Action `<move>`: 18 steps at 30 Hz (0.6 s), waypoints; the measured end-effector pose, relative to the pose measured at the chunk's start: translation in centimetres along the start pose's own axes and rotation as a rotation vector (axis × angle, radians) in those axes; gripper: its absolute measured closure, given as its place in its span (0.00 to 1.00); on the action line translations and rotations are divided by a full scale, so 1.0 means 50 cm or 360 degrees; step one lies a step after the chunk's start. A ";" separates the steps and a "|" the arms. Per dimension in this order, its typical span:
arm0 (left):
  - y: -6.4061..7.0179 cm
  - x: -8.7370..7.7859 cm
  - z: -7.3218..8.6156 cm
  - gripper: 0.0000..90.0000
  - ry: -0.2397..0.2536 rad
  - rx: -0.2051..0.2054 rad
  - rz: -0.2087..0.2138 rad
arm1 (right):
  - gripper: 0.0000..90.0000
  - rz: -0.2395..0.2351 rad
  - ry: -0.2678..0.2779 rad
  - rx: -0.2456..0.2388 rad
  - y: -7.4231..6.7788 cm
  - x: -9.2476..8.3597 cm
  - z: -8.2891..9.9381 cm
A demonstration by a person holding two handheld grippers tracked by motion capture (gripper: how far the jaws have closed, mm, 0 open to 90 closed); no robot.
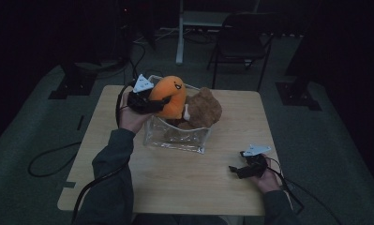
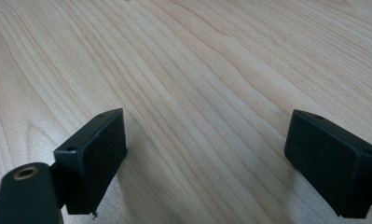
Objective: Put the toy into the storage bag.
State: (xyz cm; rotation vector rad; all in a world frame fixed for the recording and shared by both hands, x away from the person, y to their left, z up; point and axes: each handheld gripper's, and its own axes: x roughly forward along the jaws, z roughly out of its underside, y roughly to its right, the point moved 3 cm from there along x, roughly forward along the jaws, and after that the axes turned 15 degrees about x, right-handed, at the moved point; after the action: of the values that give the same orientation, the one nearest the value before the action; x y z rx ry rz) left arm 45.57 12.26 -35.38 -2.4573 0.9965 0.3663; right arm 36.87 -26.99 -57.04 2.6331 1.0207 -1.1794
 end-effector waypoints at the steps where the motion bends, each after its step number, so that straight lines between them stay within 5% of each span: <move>1: 0.000 0.001 0.001 0.41 -0.0003 -0.0001 0.0000 | 0.13 0.0001 0.0000 -0.0001 0.000 0.000 0.000; 18: 0.007 0.009 0.017 0.41 -0.0066 0.0030 -0.0014 | 0.13 0.0000 -0.0002 0.0003 0.000 0.000 0.000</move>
State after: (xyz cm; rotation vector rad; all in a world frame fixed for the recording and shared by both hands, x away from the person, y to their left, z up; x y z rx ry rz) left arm 45.56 12.20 -36.41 -2.4265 0.9679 0.4013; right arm 36.86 -26.99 -57.04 2.6339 1.0197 -1.1823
